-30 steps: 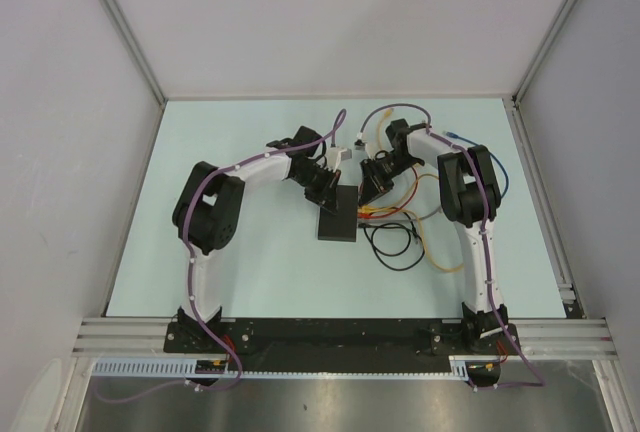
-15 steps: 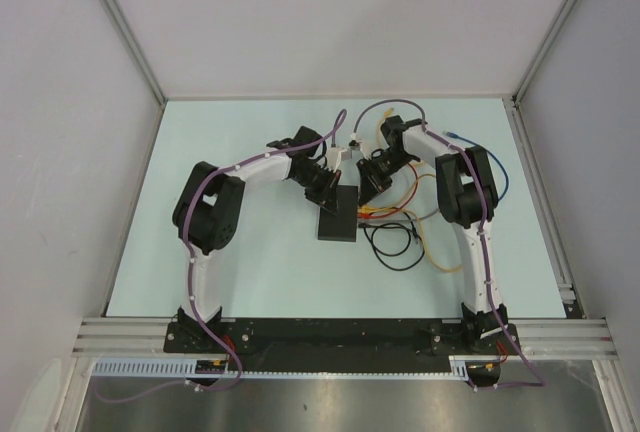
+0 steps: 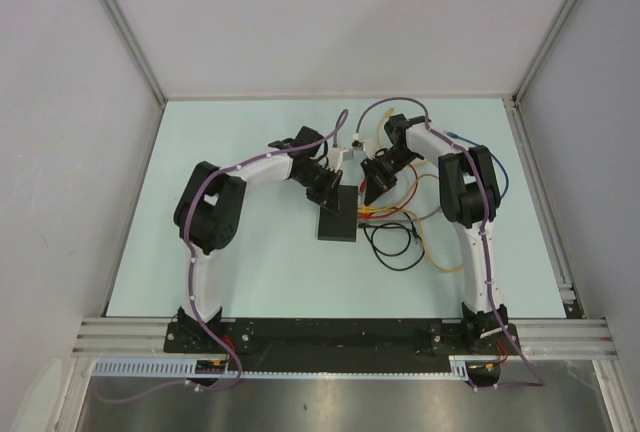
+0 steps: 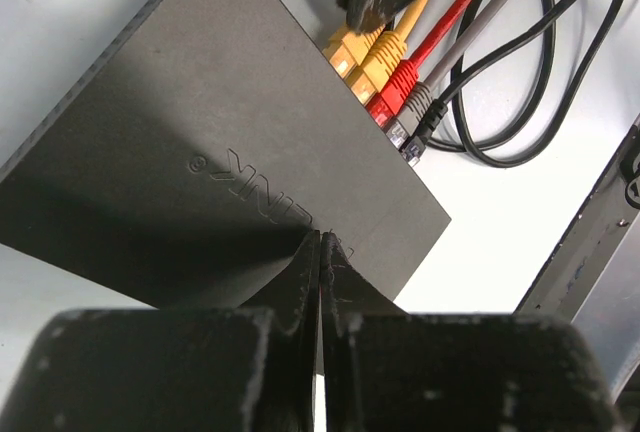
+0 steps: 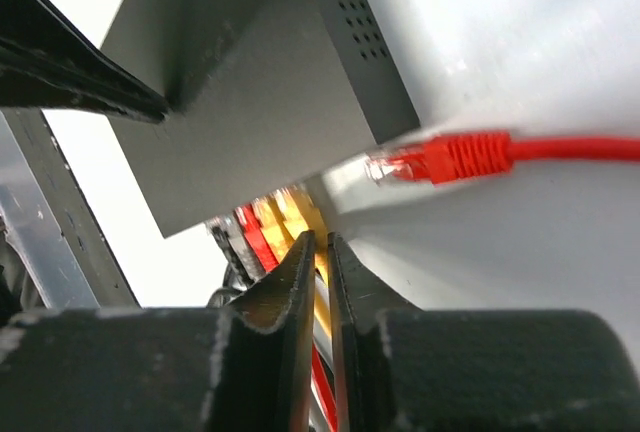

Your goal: Pull the plug from the switch port

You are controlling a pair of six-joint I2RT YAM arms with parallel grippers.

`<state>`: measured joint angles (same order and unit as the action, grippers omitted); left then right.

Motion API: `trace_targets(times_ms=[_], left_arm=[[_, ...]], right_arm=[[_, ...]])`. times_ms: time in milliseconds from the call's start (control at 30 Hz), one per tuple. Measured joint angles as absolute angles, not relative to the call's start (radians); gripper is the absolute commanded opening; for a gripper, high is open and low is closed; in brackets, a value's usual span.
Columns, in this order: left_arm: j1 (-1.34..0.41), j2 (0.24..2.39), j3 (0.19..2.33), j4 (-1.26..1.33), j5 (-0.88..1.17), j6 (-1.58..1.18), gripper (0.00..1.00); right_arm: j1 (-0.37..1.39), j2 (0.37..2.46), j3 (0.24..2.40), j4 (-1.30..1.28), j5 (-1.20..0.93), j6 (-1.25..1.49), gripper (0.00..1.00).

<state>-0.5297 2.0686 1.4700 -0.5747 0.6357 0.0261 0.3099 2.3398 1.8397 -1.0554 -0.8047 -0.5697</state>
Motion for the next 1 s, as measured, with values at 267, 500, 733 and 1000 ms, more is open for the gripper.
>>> trace_targets(times_ms=[267, 500, 733, 1000], left_arm=[[-0.537, 2.07, 1.47, -0.57, 0.636, 0.026, 0.0], [-0.538, 2.07, 1.469, -0.568, 0.635, 0.026, 0.0], [-0.538, 2.07, 1.468, -0.566, 0.635, 0.026, 0.0], [-0.538, 2.069, 1.468, -0.566, 0.635, 0.027, 0.0]], right_arm=[[0.287, 2.343, 1.84, -1.077, -0.804, -0.559, 0.29], [0.269, 2.407, 1.884, -1.103, -0.906, -0.509, 0.36], [0.247, 2.48, 1.94, -1.136, -1.023, -0.469, 0.37], [0.264, 2.497, 1.958, -1.171, -1.041, -0.502, 0.36]])
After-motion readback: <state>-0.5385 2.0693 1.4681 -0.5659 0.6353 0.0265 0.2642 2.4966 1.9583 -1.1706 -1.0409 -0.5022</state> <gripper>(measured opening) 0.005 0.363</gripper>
